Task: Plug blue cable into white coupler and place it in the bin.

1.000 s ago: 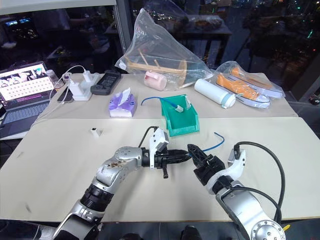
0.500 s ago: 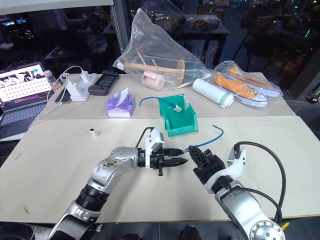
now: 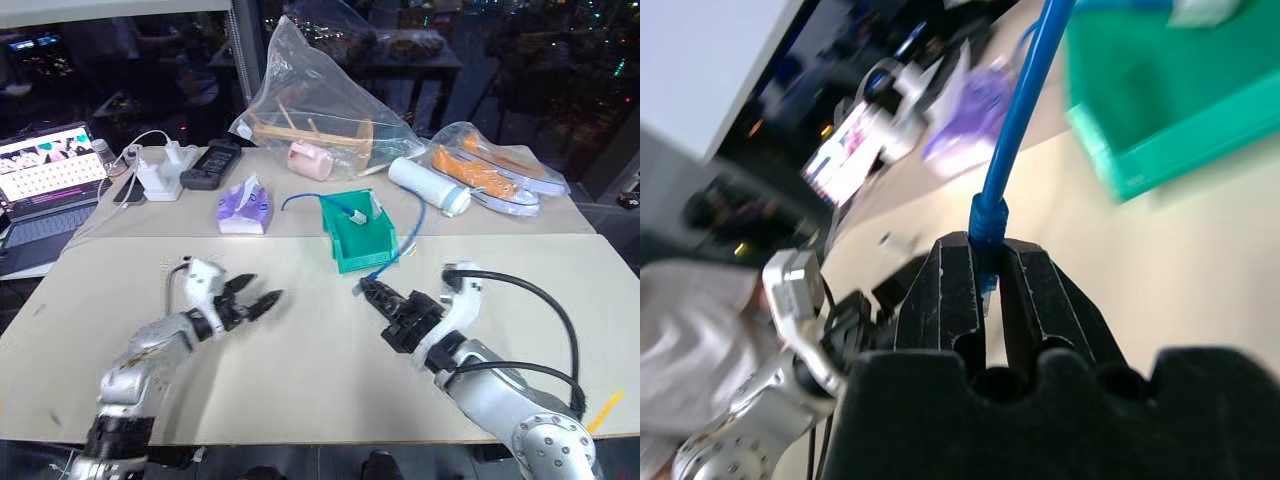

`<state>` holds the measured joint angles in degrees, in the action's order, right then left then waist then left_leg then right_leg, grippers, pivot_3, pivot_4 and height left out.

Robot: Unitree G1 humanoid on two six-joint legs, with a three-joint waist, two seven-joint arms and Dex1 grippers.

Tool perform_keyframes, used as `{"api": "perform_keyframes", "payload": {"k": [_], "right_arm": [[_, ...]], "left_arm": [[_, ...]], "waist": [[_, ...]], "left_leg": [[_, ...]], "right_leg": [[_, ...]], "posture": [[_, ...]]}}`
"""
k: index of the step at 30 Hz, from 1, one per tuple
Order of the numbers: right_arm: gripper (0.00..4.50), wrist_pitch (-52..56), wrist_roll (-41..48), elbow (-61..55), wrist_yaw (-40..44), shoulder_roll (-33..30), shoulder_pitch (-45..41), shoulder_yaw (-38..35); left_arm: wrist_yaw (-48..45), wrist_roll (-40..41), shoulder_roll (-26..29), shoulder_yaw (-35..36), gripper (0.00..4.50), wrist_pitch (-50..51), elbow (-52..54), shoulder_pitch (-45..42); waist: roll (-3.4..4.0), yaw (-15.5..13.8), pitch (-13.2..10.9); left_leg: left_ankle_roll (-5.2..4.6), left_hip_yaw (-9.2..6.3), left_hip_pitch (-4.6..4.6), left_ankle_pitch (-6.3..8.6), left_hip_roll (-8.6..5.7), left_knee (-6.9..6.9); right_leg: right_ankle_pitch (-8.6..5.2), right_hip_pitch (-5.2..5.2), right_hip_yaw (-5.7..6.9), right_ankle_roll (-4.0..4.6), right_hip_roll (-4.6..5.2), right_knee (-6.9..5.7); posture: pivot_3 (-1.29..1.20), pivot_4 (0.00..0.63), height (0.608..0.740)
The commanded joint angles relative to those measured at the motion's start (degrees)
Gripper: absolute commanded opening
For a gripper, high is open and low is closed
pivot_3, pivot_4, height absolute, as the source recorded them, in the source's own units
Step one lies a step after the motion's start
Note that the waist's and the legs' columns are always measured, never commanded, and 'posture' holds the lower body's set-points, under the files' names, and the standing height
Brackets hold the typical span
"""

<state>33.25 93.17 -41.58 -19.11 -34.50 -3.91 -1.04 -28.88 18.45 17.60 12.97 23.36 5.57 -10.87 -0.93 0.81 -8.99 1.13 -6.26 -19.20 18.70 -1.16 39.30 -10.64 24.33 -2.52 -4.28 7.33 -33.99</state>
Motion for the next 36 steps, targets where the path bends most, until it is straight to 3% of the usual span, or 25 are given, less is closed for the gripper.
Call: {"api": "perform_keyframes", "payload": {"k": [1,5,23,24,28,33,36], "right_arm": [[0.00,0.9,-0.4,0.0,1.9,0.5,-1.3,0.8],[0.00,1.7,-0.9,1.0,3.1,1.2,-2.5,1.9],[0.00,1.5,-3.0,-0.1,2.3,2.1,-1.7,1.4],[0.00,1.5,-3.0,-0.2,2.2,2.1,-1.6,1.3],[0.00,1.5,-3.0,-0.4,2.1,2.1,-1.3,1.2],[0.00,1.7,-4.1,-0.1,2.4,1.4,-0.8,0.7],[0.00,1.6,-6.9,0.3,3.0,0.8,0.0,-0.3]], "left_arm": [[7.2,-1.4,0.3,5.9,4.39,-4.4,-3.8,-0.8],[11.4,-3.2,0.2,7.2,4.39,-9.4,-16.3,-5.8],[7.0,-9.0,4.9,1.5,4.39,-25.1,-49.5,-22.1],[6.2,-8.7,4.8,1.4,3.88,-25.3,-50.8,-22.8],[2.6,-8.2,4.3,0.3,2.63,-26.5,-52.6,-24.2],[-4.0,-8.3,4.0,-3.5,0.73,-24.5,-47.1,-23.9],[-15.2,-6.3,4.3,-10.1,0.63,-16.4,-35.9,-21.2]], "waist": [[0.00,-0.2,0.0],[-0.02,-1.2,0.0],[-0.02,-0.8,0.0],[-0.01,-0.7,0.0],[0.00,-0.8,0.0],[0.00,-1.0,0.0],[0.00,-1.0,0.0]], "left_leg": [[0.00,0.00,0.00,0.00,0.00,0.00],[0.06,0.00,0.02,-0.04,-0.02,0.04],[0.08,-0.01,0.12,-0.06,-0.02,0.04],[0.08,-0.01,0.12,-0.06,-0.02,0.04],[0.08,-0.01,0.12,-0.07,-0.02,0.04],[0.09,-0.02,0.10,-0.07,-0.02,0.04],[0.09,-0.02,0.00,-0.07,-0.02,0.04]], "right_leg": [[0.00,0.00,0.00,0.00,0.00,-0.01],[0.03,-0.10,0.06,0.01,0.00,-0.01],[0.08,-0.17,0.07,0.03,0.00,-0.07],[0.08,-0.16,0.07,0.03,0.00,-0.07],[0.08,-0.17,0.07,0.03,0.00,-0.08],[0.08,-0.17,0.08,0.02,0.00,-0.07],[0.11,-0.14,0.09,-0.01,0.00,-0.11]], "posture": [[0.00,0.150,0.740],[0.00,0.150,0.740],[0.00,0.150,0.740],[0.00,0.150,0.740],[0.00,0.150,0.740],[0.00,0.150,0.740],[0.00,0.150,0.740]]}}
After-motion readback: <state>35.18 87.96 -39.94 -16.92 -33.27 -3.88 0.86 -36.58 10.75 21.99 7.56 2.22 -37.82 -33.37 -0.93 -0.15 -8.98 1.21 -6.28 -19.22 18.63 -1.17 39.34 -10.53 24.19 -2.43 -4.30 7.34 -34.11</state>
